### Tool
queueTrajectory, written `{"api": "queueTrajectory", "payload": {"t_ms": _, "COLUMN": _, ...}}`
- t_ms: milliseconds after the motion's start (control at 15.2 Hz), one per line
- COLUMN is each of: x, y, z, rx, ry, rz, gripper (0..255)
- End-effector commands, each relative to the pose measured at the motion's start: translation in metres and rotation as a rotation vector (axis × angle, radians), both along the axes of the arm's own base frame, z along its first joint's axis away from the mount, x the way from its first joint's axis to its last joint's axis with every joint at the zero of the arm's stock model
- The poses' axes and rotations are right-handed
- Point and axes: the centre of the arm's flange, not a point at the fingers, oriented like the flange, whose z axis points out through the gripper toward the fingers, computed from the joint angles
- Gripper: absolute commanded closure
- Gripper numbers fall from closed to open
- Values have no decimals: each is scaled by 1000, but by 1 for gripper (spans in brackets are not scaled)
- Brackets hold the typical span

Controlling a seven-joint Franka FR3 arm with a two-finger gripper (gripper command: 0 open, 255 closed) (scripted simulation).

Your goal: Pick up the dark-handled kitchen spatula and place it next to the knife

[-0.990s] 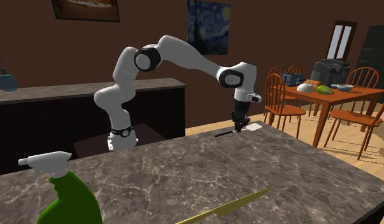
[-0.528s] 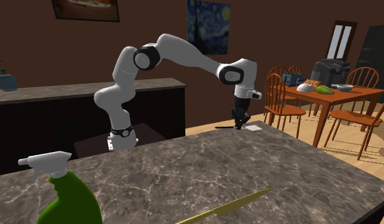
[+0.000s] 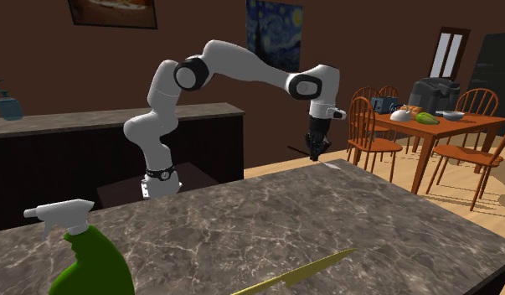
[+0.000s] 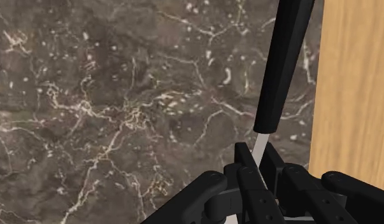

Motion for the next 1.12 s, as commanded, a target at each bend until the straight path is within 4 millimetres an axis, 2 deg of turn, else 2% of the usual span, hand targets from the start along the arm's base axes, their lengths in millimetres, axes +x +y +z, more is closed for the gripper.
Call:
{"api": "queueTrajectory", "payload": {"t_ms": 0, "x": 0, "y": 0, "z": 11, "rx": 0, "ry": 0, "rz": 0, "gripper": 255}}
{"api": "queueTrajectory", "payload": {"t_ms": 594, "x": 0, "y": 0, "z": 58, "rx": 0, "ry": 0, "rz": 0, "gripper": 255}}
{"api": "queueTrajectory", "payload": {"t_ms": 1056, "x": 19, "y": -90, "z": 58, "rx": 0, "ry": 0, "rz": 0, "gripper": 255}}
